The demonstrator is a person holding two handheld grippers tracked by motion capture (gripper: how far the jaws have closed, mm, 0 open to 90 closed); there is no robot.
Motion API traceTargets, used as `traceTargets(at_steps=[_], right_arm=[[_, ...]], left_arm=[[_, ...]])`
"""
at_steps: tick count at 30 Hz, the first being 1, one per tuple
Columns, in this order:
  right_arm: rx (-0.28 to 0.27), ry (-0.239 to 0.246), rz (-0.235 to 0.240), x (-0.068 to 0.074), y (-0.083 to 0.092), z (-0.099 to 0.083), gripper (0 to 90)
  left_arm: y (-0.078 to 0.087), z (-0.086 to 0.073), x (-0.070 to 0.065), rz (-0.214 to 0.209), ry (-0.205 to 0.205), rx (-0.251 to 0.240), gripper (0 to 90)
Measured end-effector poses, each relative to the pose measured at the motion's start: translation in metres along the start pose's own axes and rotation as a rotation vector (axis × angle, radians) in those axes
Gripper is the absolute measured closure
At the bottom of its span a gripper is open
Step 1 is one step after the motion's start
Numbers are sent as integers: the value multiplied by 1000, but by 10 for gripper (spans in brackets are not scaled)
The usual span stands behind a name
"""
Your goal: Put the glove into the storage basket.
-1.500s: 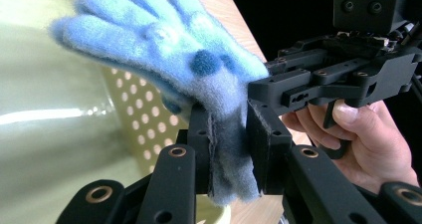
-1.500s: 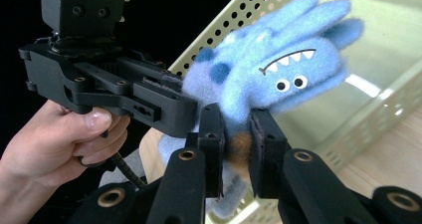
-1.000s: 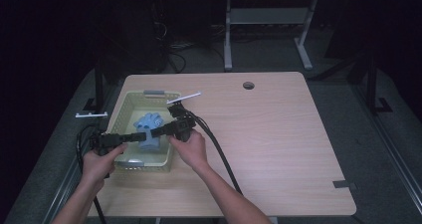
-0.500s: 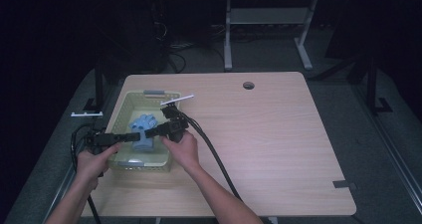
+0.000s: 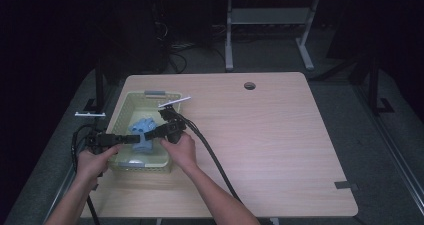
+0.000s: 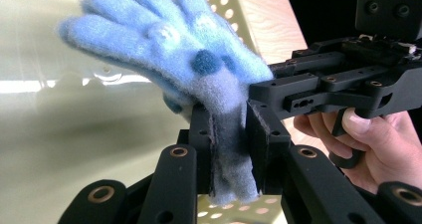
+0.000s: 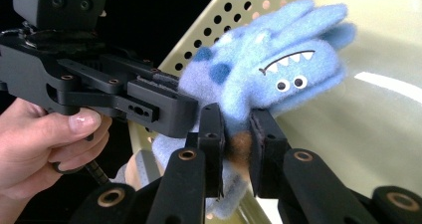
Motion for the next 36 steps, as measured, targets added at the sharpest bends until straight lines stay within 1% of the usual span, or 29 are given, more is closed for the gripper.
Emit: traceTargets(at_steps=[2, 5, 6, 8, 9, 12, 14, 16, 17, 19, 20, 21, 22, 27, 29, 32, 34, 35, 36], right_arm=[[15, -5, -9, -2, -4, -1, 777], [24, -2, -18, -4, -7, -1, 775], [24, -2, -18, -4, -7, -1, 775], [32, 1, -27, -6, -9, -2, 773], [41, -3, -35, -7, -11, -3, 772], [55, -4, -49, -9, -14, -4, 770], [72, 3, -51, -11, -15, -5, 770], [78, -2, -53, -11, -16, -5, 771], [82, 12, -63, -11, -16, -5, 770], [86, 13, -67, -11, -17, -5, 770], [91, 21, -70, -11, -17, -5, 770], [94, 19, -76, -11, -17, -5, 770], [94, 17, -78, -11, -17, -4, 770], [135, 37, -111, -10, -19, -5, 756], [154, 55, -132, -10, -21, -4, 750], [166, 68, -144, -9, -22, -4, 747], [175, 88, -172, -10, -22, -3, 746], [175, 88, -172, -10, -22, -3, 746], [178, 96, -186, -10, -21, -2, 744]], left_arm=[[-2, 0, 2, 9, 1, 15, 739], [-4, 0, 6, 30, 1, 32, 739], [-4, 0, 6, 30, 1, 32, 739], [-6, -1, 8, 44, 4, 40, 740], [-8, -1, 9, 61, 1, 50, 740], [-9, -2, 11, 71, -1, 59, 743], [-11, -3, 12, 77, -4, 71, 745], [-12, -3, 12, 83, -8, 81, 746], [-12, -3, 12, 84, -7, 80, 747], [-13, -4, 12, 86, -4, 83, 747], [-13, -3, 13, 87, -10, 86, 748], [-13, -4, 13, 91, -4, 87, 749], [-14, -4, 15, 92, -20, 90, 750], [-15, -4, 16, 106, -20, 99, 756], [-16, -4, 17, 119, -20, 105, 756], [-17, -5, 19, 130, -25, 112, 756], [-18, -5, 20, 143, -21, 114, 756], [-18, -5, 21, 156, -25, 119, 756], [-18, -5, 21, 178, -33, 123, 756]])
Point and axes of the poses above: each handheld gripper's, and its own axes: y roughly backward along the jaws, z roughly out of its top, x roughly to its left, the point moved 7 cm from there along -y, roughly forward along the jaws, and after that the axes turned 2 degrees about -z, right-handed, at the moved point
